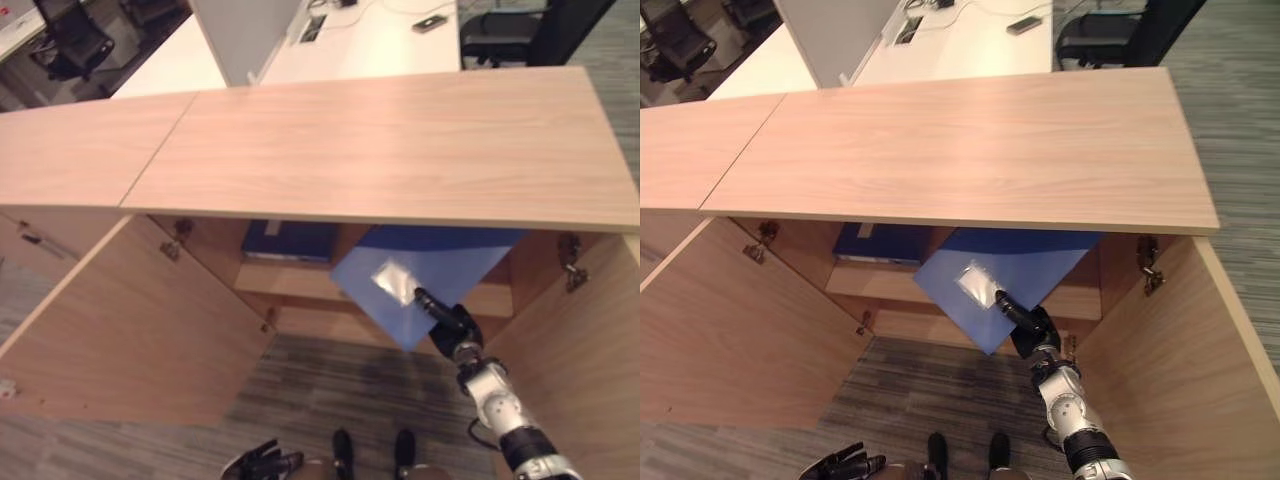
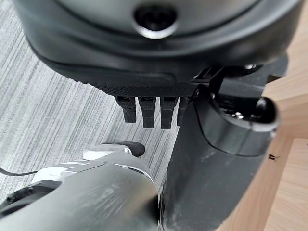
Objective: Put the empty folder in the office cabinet
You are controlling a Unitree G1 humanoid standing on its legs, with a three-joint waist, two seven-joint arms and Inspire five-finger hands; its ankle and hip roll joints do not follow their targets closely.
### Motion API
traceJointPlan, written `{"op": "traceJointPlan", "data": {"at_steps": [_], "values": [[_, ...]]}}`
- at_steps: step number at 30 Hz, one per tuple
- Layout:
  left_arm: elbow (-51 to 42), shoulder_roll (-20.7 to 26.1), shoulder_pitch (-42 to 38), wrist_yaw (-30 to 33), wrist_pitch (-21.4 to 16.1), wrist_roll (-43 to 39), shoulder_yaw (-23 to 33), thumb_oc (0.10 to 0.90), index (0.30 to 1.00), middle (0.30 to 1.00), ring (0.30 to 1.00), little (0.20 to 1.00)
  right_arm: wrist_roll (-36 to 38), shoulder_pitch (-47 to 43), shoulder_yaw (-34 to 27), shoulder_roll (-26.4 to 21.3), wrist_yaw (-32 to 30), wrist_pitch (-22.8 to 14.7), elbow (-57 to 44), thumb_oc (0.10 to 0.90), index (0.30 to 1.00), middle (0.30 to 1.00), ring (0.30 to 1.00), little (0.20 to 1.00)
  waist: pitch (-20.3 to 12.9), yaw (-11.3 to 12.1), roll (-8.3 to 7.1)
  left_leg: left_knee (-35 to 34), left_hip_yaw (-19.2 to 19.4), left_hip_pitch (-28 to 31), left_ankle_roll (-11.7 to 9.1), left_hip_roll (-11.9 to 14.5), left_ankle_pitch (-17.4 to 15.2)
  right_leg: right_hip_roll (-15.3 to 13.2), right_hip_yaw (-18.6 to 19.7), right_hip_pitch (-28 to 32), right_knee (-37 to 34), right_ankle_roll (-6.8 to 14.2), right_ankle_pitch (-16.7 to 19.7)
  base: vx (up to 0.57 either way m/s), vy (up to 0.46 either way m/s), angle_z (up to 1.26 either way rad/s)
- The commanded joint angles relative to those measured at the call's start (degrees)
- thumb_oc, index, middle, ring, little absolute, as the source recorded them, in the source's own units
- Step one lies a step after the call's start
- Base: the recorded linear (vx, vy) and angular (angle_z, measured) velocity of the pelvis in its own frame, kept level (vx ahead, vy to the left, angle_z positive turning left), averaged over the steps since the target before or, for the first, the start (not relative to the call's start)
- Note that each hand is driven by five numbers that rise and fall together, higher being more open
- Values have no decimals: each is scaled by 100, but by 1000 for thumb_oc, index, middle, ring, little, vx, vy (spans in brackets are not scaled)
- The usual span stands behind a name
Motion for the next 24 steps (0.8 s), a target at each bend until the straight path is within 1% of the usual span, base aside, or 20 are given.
{"op": "traceJointPlan", "data": {"at_steps": [1, 3, 5, 7, 8, 9, 10, 11, 12, 13, 15, 16, 17, 18, 19, 20, 21, 22, 23, 24], "values": [[175, 268, 285, 3, -97, 309, -152, 800, 900, 900, 900, 900, 215, -461, -2, 24, 235, -442, -914, 400, 300, 300, 300, 300, -219, 16, -37, -133, -221, -262, 35, 289, -98, 9, 59, -102, 369, 500, -703, 51, 120, -4], [246, 269, 286, 45, -118, 304, -142, 800, 900, 900, 900, 900, 265, -551, -15, 3, 159, -464, -838, 400, 300, 300, 300, 300, -141, 55, 32, -323, -263, -382, 24, 271, 61, 42, 174, -192, 475, 501, -749, 52, 131, -31], [275, 284, 288, 64, -112, 314, -125, 800, 900, 900, 900, 900, 285, -620, -40, 4, 125, -475, -824, 400, 300, 300, 300, 300, -107, 78, 77, -365, -206, -434, 45, 262, 78, 48, 228, -237, 553, 514, -782, 51, 106, -38], [242, 269, 303, 117, -155, 309, -132, 800, 900, 900, 900, 900, 304, -809, -65, -1, 26, -496, -789, 400, 300, 300, 300, 300, -5, 99, 184, -588, -112, -346, 95, 287, 117, 68, 344, -407, 735, 526, -843, -26, 226, -43], [161, 258, 268, 190, -197, 209, -187, 800, 900, 900, 900, 900, 307, -1120, -86, -1, -71, -575, -859, 400, 300, 300, 300, 300, 183, 135, 298, -573, -83, -509, 173, 240, 135, 7, 508, -796, 1039, 533, -901, -72, 267, -66], [161, 258, 266, 190, -197, 209, -187, 800, 900, 900, 900, 900, 307, -1122, -86, -2, -71, -575, -859, 400, 300, 300, 300, 300, 177, 141, 297, -571, -78, -518, 173, 240, 134, 5, 514, -812, 1051, 533, -906, -134, 356, -82], [-6, 288, 236, 271, -260, 97, -284, 800, 900, 900, 900, 900, 388, -1478, -102, 6, -182, -694, -828, 400, 300, 300, 300, 300, 315, 194, 347, -449, 37, -758, 261, 205, 108, -53, 624, -1246, 1387, 549, -911, -69, 158, -54], [-6, 289, 233, 272, -259, 97, -284, 800, 900, 900, 900, 900, 388, -1482, -103, 6, -182, -694, -826, 400, 300, 300, 300, 300, 306, 203, 344, -440, 45, -773, 262, 206, 104, -54, 632, -1269, 1401, 549, -915, -4, 296, -47], [-132, 332, 225, 336, -300, 84, -368, 800, 900, 900, 900, 900, 468, -1754, -164, 49, -285, -808, -799, 400, 300, 300, 300, 300, 406, 244, 328, -293, 120, -910, 310, 130, -85, -158, 767, -1521, 1667, 614, -1086, 66, 140, -20], [-133, 335, 222, 337, -298, 83, -367, 800, 900, 900, 900, 900, 468, -1761, -166, 50, -285, -808, -795, 400, 300, 300, 300, 300, 403, 253, 317, -277, 131, -924, 313, 125, -99, -165, 779, -1544, 1695, 617, -1103, 38, 281, -32], [-443, 461, 200, 402, -336, 11, -506, 800, 900, 900, 900, 900, 591, -2321, -219, 120, -420, -990, -891, 400, 300, 300, 300, 300, 601, 382, 321, 106, 324, -1356, 471, 21, -311, -338, 741, -2057, 2236, 695, -1205, -85, 284, -40], [-591, 596, 173, 426, -349, -45, -559, 800, 900, 900, 900, 900, 711, -2697, -173, 160, -440, -1121, -992, 400, 300, 300, 300, 300, 785, 491, 335, 303, 512, -1563, 538, 31, -428, -509, 514, -2458, 2718, 758, -1170, -96, 207, -40], [-594, 600, 162, 427, -345, -47, -554, 800, 900, 900, 900, 900, 714, -2717, -175, 160, -439, -1124, -984, 400, 300, 300, 300, 300, 784, 502, 323, 323, 525, -1588, 543, 29, -442, -515, 531, -2496, 2752, 763, -1179, -113, 176, -45], [-594, 691, 123, 471, -353, -36, -572, 800, 900, 900, 900, 900, 782, -2955, -200, 174, -488, -1217, -974, 400, 300, 300, 300, 300, 876, 572, 312, 407, 634, -1724, 568, 72, -496, -633, 351, -2702, 2915, 797, -1126, -62, 73, -50], [-581, 734, 109, 511, -347, -32, -599, 800, 900, 900, 900, 900, 835, -3098, -191, 218, -536, -1260, -970, 400, 300, 300, 300, 300, 916, 605, 293, 447, 727, -1805, 571, 89, -524, -734, 207, -2769, 2898, 816, -1064, -72, 81, -35], [-553, 821, 37, 577, -348, -5, -646, 800, 900, 900, 900, 900, 1004, -3394, -196, 304, -572, -1357, -978, 400, 300, 300, 300, 300, 964, 660, 215, 512, 861, -2021, 557, 158, -528, -826, -6, -2942, 2632, 845, -850, -47, 31, -37], [-557, 875, -3, 593, -367, -32, -673, 800, 900, 900, 900, 900, 1054, -3566, -197, 276, -601, -1425, -1004, 400, 300, 300, 300, 300, 1013, 664, 188, 506, 888, -2115, 543, 181, -524, -797, -57, -3139, 2497, 882, -684, -25, 10, -39], [-554, 878, -19, 593, -367, -36, -670, 800, 900, 900, 900, 900, 1057, -3589, -200, 273, -602, -1428, -995, 400, 300, 300, 300, 300, 1002, 677, 187, 509, 892, -2144, 544, 190, -520, -786, -53, -3163, 2480, 882, -662, 6, -14, -64], [-609, 938, -66, 618, -405, -77, -711, 800, 900, 900, 900, 900, 1047, -3785, -198, 152, -662, -1545, -1025, 400, 300, 300, 300, 300, 1073, 635, 138, 537, 850, -2254, 535, 208, -538, -769, -67, -3435, 2296, 964, -459, 17, -10, -41], [-613, 939, -72, 620, -403, -80, -711, 800, 900, 900, 900, 900, 1046, -3796, -198, 150, -666, -1548, -1020, 400, 300, 300, 300, 300, 1070, 638, 142, 547, 848, -2271, 536, 213, -540, -764, -70, -3441, 2284, 965, -449, 40, -53, -24]]}}
